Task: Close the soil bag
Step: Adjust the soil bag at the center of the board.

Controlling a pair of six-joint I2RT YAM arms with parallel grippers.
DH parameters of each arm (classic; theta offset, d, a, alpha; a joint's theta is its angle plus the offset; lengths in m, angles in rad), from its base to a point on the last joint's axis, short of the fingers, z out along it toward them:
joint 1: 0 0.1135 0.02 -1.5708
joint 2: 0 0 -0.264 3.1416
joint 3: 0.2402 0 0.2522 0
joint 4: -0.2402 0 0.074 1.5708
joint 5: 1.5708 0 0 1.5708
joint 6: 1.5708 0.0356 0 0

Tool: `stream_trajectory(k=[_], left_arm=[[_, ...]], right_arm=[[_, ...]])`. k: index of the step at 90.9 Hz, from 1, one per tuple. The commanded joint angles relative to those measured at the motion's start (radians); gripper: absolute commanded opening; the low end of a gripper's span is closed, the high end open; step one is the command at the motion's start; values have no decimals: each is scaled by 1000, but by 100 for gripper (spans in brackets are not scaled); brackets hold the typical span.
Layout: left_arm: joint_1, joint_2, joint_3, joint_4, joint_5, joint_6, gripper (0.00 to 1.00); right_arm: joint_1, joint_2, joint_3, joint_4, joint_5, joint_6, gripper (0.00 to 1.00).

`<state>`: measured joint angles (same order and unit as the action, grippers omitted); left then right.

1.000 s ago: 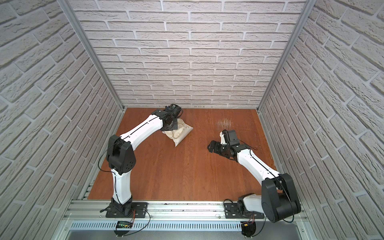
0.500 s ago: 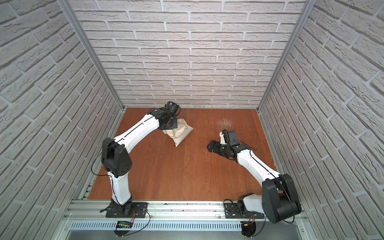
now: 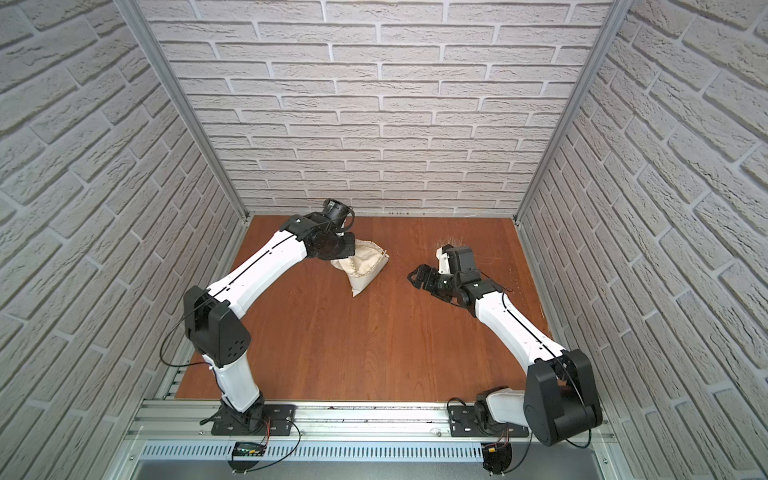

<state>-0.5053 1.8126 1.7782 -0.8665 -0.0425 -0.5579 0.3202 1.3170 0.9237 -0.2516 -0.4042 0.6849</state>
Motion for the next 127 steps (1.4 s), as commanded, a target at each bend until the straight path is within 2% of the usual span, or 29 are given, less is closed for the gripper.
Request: stream_trajectory(k=[1,31,66,84,98,104,111,121,127], left_arm=[[-7,-58,-23,46,64,4,0],[-24,-75,-30,58,100,-5,0],[-49,-115,-38,75,133,-16,0],[-53,-120,-52,77,135,-17,0],[-52,-129,-63,83,134,-16,0],[-53,-130,-65,82,133,-13,0],[-50,-130,-64,78,130,-8,0],[-37,-132,-62,72,131,-4,0],[-18,-134,-61,72,138,0,0]], right_arm=[[25,15,60,50,-42,42,88],[122,123,174,55,-19,63,87],[173,195,230,63,-5,73,85],[187,244,270,81,-12,89,77],[197,287,302,85,-9,95,63],[198,305,311,86,-5,99,54],[200,322,329,84,-5,100,38],[204,327,356,74,9,98,7],[204,320,379,51,27,87,3]])
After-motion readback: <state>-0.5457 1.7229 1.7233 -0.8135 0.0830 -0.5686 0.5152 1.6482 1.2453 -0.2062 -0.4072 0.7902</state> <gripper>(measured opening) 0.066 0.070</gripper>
